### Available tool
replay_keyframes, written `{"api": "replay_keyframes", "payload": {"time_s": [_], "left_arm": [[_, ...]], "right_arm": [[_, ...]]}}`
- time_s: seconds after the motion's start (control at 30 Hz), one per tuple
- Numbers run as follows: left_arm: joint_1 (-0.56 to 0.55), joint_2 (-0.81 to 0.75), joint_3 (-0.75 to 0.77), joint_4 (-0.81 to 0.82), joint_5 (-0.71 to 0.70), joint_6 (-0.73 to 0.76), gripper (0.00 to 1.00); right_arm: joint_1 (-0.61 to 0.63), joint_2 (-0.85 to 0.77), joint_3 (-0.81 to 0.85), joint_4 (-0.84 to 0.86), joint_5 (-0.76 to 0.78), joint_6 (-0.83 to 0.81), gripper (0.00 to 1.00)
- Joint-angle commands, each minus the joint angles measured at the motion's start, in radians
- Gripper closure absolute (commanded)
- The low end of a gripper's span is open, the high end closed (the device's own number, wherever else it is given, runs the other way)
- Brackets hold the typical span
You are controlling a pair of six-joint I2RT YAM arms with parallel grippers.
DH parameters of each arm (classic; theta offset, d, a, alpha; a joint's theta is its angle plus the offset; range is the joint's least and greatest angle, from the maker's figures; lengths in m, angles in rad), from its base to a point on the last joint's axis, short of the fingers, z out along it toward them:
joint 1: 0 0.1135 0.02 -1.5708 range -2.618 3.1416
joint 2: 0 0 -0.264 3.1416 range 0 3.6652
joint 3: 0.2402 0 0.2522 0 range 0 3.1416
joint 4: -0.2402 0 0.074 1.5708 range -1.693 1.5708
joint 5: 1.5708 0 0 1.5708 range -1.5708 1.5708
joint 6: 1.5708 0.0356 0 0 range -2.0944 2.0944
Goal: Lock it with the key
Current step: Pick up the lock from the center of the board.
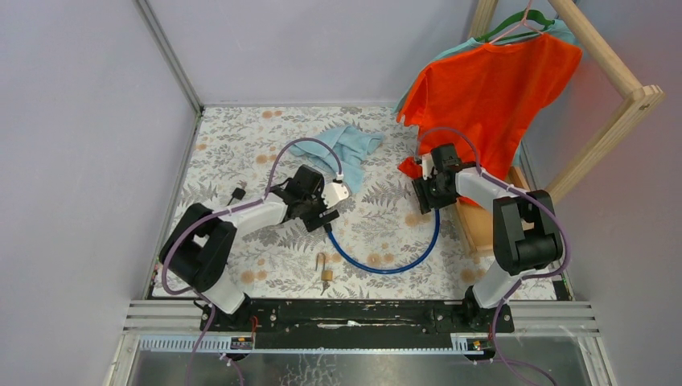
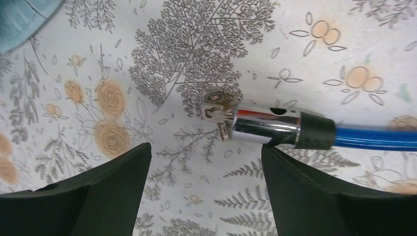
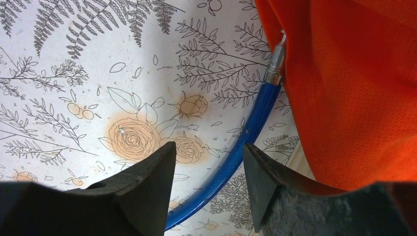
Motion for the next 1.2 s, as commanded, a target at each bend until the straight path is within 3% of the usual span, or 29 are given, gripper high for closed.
{"api": "replay_keyframes", "payload": {"time_s": [0.0,0.27,0.5,0.67,0.97,1.17], "left_arm": [[0.003,-0.060,0.003,-0.087,0.039,-0.153,0.10],[0.004,-0.145,-0.024,-0.158,0.026,-0.249,0.11],[0.003,-0.154,-0.054,-0.164,0.114,-0.308,0.11],[0.003,-0.123,-0.046,-0.146,0.166,-0.343,0.13],[0.003,0.022,0.047,-0.148,0.259,-0.396,0.23],[0.004,0.128,0.146,-0.173,0.330,-0.470,0.24]], "right_arm": [[-0.014,0.026,0.026,0.038,0.036,-0.030,0.41],[-0.022,-0.009,0.018,0.054,0.082,-0.045,0.42],[-0.042,0.017,0.032,0.081,0.092,-0.062,0.42],[-0.044,0.052,0.041,0.093,0.085,-0.065,0.44],[-0.043,0.076,0.059,0.062,0.056,-0.008,0.61],[-0.043,0.060,0.043,0.048,0.032,0.051,0.63]]}}
